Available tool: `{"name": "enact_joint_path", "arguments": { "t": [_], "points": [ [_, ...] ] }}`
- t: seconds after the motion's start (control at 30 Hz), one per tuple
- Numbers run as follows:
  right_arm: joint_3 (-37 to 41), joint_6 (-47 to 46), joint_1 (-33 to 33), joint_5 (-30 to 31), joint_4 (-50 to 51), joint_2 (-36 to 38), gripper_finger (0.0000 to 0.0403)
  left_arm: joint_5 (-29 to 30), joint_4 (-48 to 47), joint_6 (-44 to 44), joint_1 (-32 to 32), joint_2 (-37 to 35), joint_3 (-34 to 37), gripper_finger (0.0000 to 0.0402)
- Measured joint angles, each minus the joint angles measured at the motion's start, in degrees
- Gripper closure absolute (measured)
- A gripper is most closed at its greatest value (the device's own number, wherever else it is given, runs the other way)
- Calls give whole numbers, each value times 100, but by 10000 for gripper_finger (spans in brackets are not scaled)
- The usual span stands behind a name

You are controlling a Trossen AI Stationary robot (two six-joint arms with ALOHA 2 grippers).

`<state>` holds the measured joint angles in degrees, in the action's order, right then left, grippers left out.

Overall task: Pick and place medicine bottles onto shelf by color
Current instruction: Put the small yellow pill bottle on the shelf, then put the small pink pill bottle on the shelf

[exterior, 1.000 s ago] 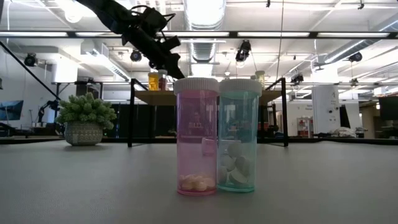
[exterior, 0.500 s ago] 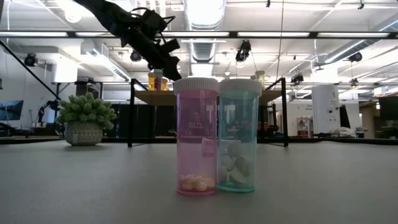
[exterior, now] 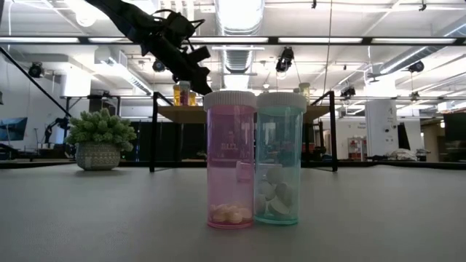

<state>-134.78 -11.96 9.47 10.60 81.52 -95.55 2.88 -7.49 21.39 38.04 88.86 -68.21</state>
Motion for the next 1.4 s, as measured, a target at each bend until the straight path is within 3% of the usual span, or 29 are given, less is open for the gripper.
{"name": "enact_joint_path", "arguments": {
  "t": [0.37, 0.8, 1.4],
  "points": [
    [0, 0, 0, 0, -2, 0, 204, 2, 52, -9, -2, 0, 14, 295],
    [0, -1, 0, 1, -2, 0, 204, -40, 41, -17, -28, -30, -2, 240],
    [0, -1, 0, 0, -2, 0, 204, -91, 157, 216, -246, -930, -12, 240]
  ]
}}
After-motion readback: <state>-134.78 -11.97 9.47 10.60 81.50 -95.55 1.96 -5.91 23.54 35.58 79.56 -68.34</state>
